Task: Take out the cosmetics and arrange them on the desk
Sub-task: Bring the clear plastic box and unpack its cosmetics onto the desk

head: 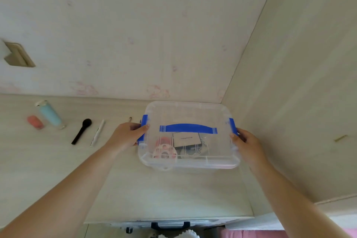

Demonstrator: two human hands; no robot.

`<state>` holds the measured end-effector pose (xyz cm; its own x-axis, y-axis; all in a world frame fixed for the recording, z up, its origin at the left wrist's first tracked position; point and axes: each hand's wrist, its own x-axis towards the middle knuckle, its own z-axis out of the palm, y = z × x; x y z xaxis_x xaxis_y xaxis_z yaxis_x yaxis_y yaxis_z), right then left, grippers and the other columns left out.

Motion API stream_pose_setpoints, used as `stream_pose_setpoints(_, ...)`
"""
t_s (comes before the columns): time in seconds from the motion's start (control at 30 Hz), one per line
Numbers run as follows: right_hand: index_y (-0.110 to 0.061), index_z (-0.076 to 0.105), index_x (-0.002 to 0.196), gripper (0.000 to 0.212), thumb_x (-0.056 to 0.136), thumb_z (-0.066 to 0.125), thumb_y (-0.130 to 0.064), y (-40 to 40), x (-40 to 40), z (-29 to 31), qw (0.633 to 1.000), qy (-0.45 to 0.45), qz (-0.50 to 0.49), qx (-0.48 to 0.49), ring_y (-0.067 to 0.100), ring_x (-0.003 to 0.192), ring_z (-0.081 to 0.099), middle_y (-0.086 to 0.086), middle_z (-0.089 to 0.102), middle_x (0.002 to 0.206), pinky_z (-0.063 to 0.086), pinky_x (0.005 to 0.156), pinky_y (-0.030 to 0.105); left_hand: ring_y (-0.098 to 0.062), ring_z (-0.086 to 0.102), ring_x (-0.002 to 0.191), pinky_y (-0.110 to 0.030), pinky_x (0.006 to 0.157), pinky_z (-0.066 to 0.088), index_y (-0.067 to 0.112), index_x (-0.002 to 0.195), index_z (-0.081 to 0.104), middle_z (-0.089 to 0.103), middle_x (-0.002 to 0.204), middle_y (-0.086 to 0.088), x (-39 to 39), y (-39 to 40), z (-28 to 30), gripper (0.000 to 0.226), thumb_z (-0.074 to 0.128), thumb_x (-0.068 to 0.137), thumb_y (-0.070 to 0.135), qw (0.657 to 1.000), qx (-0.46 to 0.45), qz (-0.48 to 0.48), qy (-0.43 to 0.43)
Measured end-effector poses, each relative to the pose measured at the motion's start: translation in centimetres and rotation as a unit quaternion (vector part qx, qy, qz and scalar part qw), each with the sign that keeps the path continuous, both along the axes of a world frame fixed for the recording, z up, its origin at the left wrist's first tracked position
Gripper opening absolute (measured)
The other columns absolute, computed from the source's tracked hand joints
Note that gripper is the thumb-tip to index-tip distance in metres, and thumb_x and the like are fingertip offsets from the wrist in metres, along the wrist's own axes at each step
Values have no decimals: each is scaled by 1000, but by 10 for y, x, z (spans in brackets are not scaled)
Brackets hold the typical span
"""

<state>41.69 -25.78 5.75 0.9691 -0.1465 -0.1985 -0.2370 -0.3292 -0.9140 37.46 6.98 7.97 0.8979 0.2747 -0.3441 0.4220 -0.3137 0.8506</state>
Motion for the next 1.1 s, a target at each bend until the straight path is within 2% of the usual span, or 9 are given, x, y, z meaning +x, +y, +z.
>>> stream_pose_setpoints(0.1,-15,61,121,30,92,57,-17,-2,9,-2,1000,-1,0,-6,12,63,52,-7,59,74,43,70,29,-36,68,91,-48,89,54,20,78,69,73,93,-16,9,0,-6,18,63,86,34,1000,1,0,2)
stream_pose_setpoints(0.23,-14,61,121,29,92,56,-17,-4,18,-5,1000,5,-4,-5,14,62,50,-5,57,72,43,67,28,-26,70,86,-46,88,54,27,80,67,74,87,-3,17,-2,-12,11,62,86,35,1000,0,1,-4)
stream_pose_setpoints(0.47,-16,60,122,34,90,59,-26,5,31,-14,999,9,-26,-23,15,74,57,-1,63,89,47,76,31,-21,68,83,-42,83,54,31,77,64,71,84,3,29,1,-20,11,61,87,33,997,45,38,-45)
stream_pose_setpoints(0.57,-19,58,121,32,92,53,-33,6,31,-8,992,-12,-6,-122,17,79,60,-2,66,94,46,70,28,-19,64,79,-30,67,47,19,90,68,69,82,4,30,-2,-24,22,57,89,38,990,119,48,-61)
stream_pose_setpoints(0.63,-23,56,122,32,95,47,-37,7,30,-4,979,-28,18,-199,16,80,61,-4,67,98,44,63,26,-18,62,77,-30,64,44,18,94,66,68,83,4,30,-5,-26,28,51,90,42,976,201,48,-62)
stream_pose_setpoints(0.77,-21,56,123,34,97,41,-36,8,31,0,963,-37,32,-266,19,77,62,-1,69,95,44,62,27,-22,60,71,-32,62,46,15,83,63,66,76,-1,33,-9,-26,35,42,94,41,958,279,29,-60)
stream_pose_setpoints(0.97,-19,59,114,32,99,35,-35,8,32,2,941,-46,50,-332,21,69,63,3,68,78,52,63,34,-24,54,60,-29,51,34,11,68,54,58,66,-5,36,-8,-26,42,37,96,36,947,315,4,-59)
stream_pose_setpoints(1.1,-14,60,108,35,100,31,-31,12,36,0,927,-44,44,-369,23,65,59,5,65,75,41,57,30,-30,46,65,-32,56,29,13,58,39,44,59,-4,39,-9,-29,41,32,97,20,953,298,31,-37)
